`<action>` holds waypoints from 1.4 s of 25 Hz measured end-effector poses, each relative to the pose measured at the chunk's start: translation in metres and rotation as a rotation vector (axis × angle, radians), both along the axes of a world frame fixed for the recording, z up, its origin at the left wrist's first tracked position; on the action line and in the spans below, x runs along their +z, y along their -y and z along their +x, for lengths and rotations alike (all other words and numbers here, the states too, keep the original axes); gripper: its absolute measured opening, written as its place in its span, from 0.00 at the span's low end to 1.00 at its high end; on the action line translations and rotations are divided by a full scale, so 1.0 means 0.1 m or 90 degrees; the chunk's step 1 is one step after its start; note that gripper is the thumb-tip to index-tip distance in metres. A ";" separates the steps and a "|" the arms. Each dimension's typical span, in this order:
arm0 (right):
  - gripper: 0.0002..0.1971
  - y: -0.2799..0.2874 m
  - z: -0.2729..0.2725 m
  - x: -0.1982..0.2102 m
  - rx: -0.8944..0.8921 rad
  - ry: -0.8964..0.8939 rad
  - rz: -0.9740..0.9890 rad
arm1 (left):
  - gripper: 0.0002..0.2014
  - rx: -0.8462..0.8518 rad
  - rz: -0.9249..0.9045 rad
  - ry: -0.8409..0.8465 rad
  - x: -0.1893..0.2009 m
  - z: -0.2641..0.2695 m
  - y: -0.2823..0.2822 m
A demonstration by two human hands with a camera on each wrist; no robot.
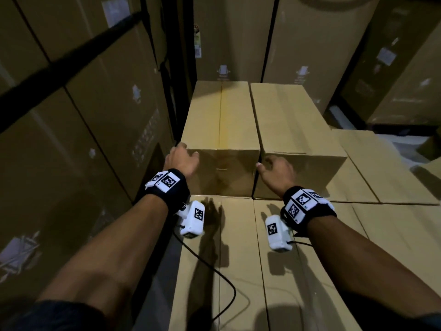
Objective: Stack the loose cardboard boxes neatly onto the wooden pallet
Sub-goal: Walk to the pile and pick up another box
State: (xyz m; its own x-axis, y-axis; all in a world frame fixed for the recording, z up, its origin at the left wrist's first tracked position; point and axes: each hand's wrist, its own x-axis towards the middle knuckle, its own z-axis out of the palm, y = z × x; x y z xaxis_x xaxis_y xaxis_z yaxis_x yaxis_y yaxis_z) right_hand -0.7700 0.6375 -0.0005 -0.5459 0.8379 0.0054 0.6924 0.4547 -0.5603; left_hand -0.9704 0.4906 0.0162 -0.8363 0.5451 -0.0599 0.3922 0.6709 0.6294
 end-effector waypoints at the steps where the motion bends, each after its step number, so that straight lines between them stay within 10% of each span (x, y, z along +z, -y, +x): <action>1: 0.21 -0.09 -0.12 -0.01 -0.019 -0.016 -0.004 | 0.27 0.004 -0.001 0.009 -0.01 -0.17 -0.10; 17: 0.34 -1.26 -1.63 0.15 -0.140 0.307 -0.037 | 0.42 -0.034 0.058 0.384 -0.50 -1.98 -1.64; 35: 0.35 -1.53 -2.07 0.08 -0.226 0.253 -0.065 | 0.60 -0.056 0.099 0.370 -0.46 -2.08 -1.91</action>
State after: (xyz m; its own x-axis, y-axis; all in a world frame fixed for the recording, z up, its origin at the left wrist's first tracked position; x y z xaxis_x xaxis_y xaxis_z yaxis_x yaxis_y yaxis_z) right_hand -0.9769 0.7908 0.0075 -0.1717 0.9566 -0.2353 0.9612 0.1104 -0.2526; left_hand -1.1788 0.6821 -0.0297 -0.6422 0.6492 -0.4076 0.0039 0.5345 0.8451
